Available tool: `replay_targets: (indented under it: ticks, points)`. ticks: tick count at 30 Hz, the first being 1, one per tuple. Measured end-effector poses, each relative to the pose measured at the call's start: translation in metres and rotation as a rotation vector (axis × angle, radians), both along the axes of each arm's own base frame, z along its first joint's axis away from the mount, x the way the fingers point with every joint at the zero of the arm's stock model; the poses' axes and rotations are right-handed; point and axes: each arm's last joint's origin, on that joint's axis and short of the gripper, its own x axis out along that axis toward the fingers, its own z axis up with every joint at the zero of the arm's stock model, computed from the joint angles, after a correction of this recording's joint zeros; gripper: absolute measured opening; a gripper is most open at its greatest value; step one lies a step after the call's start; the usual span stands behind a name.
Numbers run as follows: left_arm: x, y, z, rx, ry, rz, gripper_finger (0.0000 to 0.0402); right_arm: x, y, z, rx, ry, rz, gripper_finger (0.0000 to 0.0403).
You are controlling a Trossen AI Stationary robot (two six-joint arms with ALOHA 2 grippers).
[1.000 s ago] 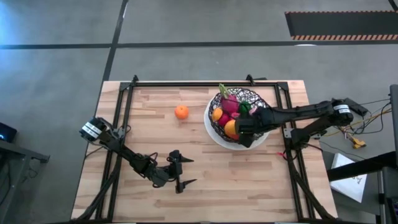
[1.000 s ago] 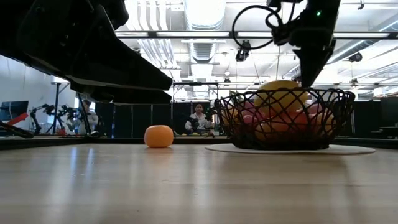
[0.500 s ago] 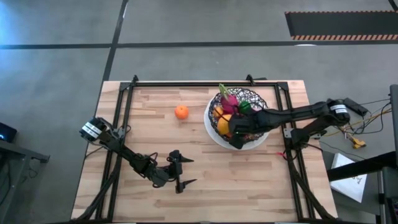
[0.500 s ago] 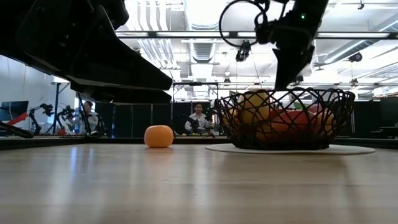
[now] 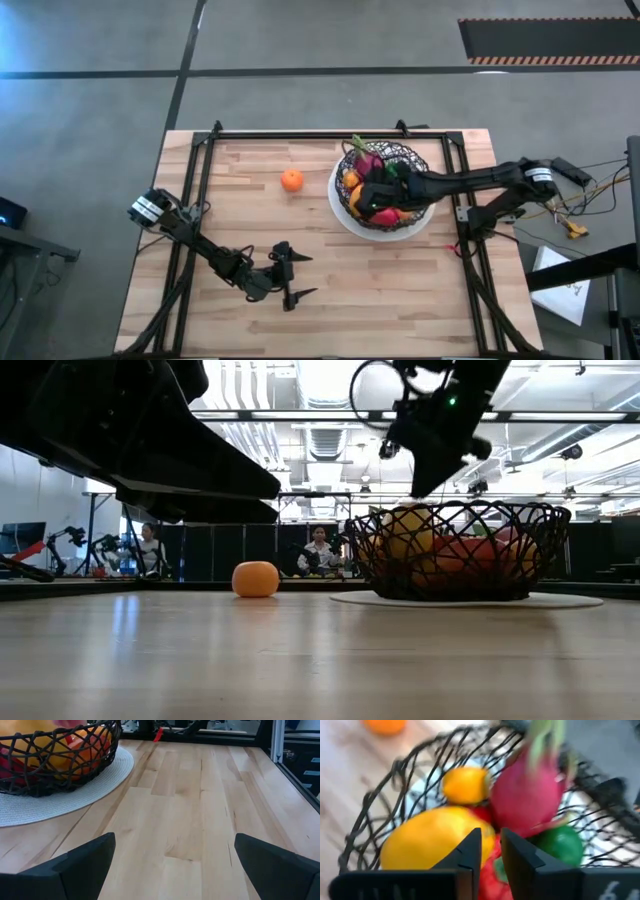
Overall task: Build produce basket
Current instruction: Put the lemon into the black basket, then put the orange into the black basket
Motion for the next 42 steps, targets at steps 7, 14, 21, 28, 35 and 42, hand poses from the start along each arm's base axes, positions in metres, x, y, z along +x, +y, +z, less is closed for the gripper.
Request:
replay_targets:
  ticks: [7,14,21,28,35,42]
  points:
    - [0.000,0.001,0.003,0.000,-0.008,0.006,0.0393,0.015,0.001,-0.034,0.058,0.136,0.048,0.0034]
    - [-0.010,0.008,0.036,-0.013,-0.052,0.026,0.0393,0.017,0.005,-0.037,-0.011,0.158,0.056,0.0033]
    - [-0.030,0.024,0.067,-0.012,-0.046,0.137,0.0393,0.003,0.040,-0.006,-0.145,0.006,0.071,0.0033]
    - [-0.056,0.066,0.083,0.005,0.062,0.359,0.0393,-0.020,0.121,0.003,-0.253,-0.236,0.156,0.0034]
    - [-0.051,0.138,0.086,0.051,0.230,0.366,0.0393,-0.040,0.210,-0.027,-0.306,-0.448,0.307,0.0034]
    - [-0.041,0.217,0.067,0.029,0.348,0.429,0.0393,-0.054,0.282,-0.075,-0.344,-0.586,0.405,0.0034]
